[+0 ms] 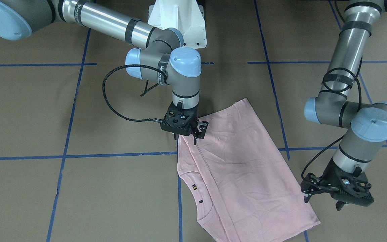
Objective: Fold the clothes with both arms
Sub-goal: 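Reach the right gripper to the middle of the folded shirt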
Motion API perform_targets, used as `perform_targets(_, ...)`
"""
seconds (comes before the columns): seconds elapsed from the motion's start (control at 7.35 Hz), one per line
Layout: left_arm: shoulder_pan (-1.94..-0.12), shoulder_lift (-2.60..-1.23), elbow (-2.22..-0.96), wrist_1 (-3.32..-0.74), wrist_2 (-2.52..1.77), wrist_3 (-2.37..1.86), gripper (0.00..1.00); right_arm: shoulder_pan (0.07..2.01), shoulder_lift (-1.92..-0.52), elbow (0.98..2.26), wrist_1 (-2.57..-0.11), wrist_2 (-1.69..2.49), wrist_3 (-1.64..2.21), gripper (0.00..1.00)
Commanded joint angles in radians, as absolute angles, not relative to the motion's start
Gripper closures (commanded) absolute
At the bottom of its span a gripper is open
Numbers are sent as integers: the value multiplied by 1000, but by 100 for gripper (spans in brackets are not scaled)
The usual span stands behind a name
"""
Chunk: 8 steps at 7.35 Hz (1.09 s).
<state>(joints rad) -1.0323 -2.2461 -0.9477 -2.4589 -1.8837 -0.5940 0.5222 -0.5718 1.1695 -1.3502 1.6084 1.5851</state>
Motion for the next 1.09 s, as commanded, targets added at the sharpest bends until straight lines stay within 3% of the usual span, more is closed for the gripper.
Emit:
perform_targets(0.0, -1032, -2244, -951, -2460, -1884, -595, 0, 497, -580, 1161, -1348, 1595, 1594, 31)
perform_targets(0.82, -1029, -2243, -959, -2459, -1884, -597, 0, 469, -591, 1161, -1350, 1595, 1611, 36)
perform_targets(0.95, -1029, -2241, -959, -2460, -1884, -597, 0, 468, -592, 1161, -1351, 1595, 1611, 41)
